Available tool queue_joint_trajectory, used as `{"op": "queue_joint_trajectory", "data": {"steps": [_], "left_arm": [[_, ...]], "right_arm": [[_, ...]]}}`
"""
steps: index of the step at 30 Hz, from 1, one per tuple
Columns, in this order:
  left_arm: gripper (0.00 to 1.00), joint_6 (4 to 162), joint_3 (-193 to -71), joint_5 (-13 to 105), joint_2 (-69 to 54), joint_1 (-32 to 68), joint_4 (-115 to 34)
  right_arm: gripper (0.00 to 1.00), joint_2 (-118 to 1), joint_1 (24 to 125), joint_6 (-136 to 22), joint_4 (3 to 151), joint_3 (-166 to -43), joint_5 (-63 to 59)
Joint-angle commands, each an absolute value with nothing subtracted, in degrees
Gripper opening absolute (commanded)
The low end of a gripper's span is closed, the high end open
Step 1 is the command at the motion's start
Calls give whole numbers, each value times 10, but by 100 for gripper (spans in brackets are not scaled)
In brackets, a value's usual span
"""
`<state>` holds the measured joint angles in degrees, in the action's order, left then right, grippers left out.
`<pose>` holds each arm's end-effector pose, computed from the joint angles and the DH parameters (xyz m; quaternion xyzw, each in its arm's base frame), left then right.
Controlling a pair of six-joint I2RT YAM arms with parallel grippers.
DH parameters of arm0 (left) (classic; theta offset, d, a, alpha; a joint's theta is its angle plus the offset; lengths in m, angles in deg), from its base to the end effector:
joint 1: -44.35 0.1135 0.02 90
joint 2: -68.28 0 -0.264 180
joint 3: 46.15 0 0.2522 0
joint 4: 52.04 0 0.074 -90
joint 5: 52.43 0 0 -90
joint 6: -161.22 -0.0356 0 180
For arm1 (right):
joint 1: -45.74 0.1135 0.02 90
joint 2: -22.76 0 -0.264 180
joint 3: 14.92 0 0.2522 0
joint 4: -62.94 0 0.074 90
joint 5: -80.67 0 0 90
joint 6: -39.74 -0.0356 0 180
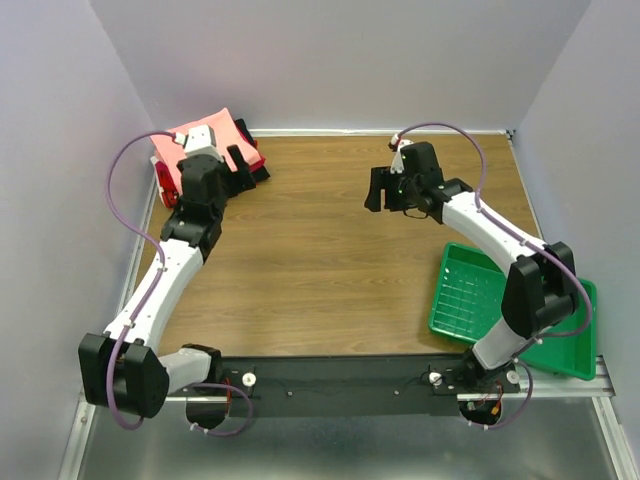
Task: Fold and stack the t-shirts
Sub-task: Reset both grippers
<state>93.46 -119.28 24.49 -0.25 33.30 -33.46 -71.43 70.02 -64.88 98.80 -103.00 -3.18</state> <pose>0.2766 -0.0458 0.3532 -0.1461 0.7722 -0.0893 0.6119 0.3370 0.1562 0.2768 -0.0986 0.9070 0.1815 0.3669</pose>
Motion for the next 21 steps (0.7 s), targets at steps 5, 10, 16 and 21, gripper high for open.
{"op": "queue_joint_trajectory", "data": {"steps": [5, 10, 16, 21], "left_arm": [[89, 970, -1146, 182, 23, 214, -380], [89, 974, -1148, 184, 14, 177, -393], [89, 970, -1148, 186, 9, 159, -412], [89, 950, -1156, 193, 6, 154, -419]], "right_arm": [[78, -655, 700, -698, 927, -970, -127], [78, -626, 700, -725, 916, -939, -163], [79, -578, 700, -747, 912, -897, -203], [79, -542, 699, -766, 911, -866, -230]]}}
